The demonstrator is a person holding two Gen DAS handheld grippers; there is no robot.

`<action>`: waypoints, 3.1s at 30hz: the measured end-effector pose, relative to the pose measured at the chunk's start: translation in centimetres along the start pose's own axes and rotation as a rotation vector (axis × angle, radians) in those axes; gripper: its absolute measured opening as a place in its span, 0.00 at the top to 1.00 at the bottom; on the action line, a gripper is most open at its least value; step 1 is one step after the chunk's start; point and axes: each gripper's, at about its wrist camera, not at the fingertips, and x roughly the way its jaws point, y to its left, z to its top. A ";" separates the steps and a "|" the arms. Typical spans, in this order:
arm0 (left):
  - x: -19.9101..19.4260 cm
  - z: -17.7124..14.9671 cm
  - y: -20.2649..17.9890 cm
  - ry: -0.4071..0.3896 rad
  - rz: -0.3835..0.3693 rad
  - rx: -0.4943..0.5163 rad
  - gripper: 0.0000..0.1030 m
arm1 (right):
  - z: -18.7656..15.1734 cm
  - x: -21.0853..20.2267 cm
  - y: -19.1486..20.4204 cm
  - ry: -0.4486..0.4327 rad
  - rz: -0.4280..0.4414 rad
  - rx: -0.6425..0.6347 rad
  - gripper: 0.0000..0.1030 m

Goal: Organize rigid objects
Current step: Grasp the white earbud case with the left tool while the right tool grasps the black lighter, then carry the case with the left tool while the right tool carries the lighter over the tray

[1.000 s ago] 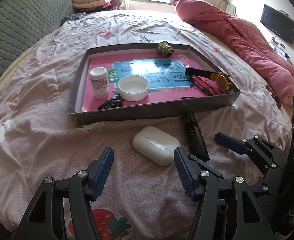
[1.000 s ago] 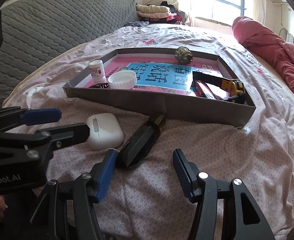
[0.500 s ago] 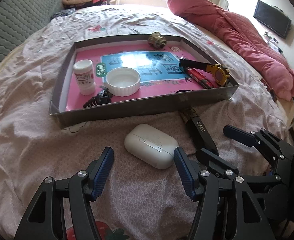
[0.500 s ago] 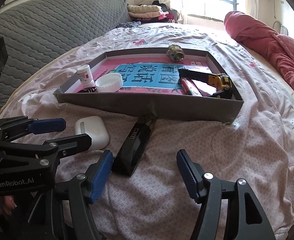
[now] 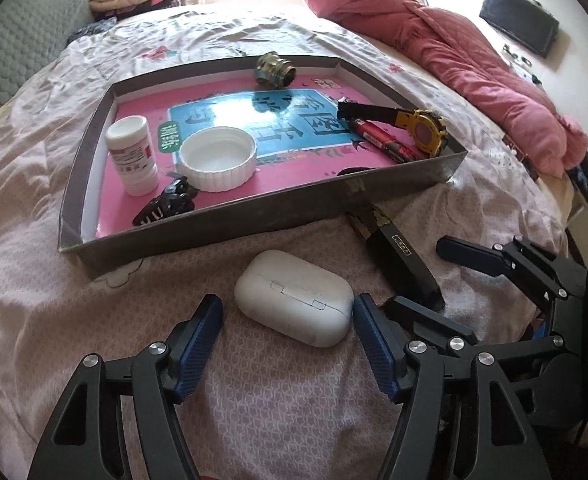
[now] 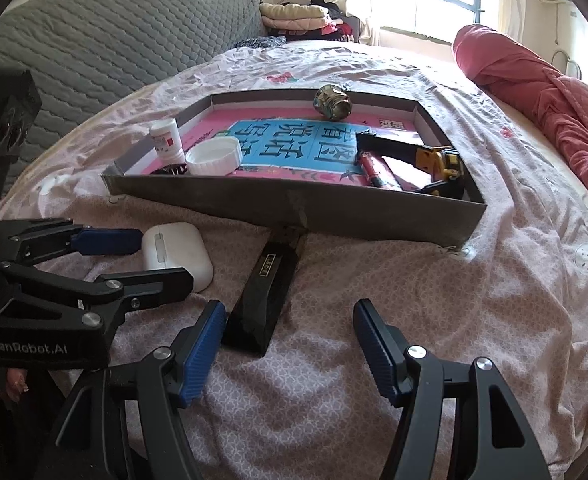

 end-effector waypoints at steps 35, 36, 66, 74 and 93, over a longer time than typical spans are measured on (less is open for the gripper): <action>1.3 0.1 0.3 -0.055 0.016 0.003 0.38 | 1.1 1.2 -3.1 -0.037 0.180 0.076 0.77; 1.2 0.1 0.4 -0.055 0.009 -0.010 0.38 | 1.0 1.1 -3.2 -0.039 0.187 0.081 0.77; -5.6 0.3 -1.0 -0.168 0.135 -0.050 0.38 | 1.8 -4.5 -4.4 -0.218 0.263 0.150 0.77; -6.5 1.4 -0.7 -0.196 0.157 -0.078 0.38 | 2.0 -5.5 -5.1 -0.258 0.243 0.164 0.77; -7.1 4.6 -0.6 -0.245 0.170 -0.119 0.38 | 3.8 -6.5 -5.1 -0.343 0.202 0.133 0.77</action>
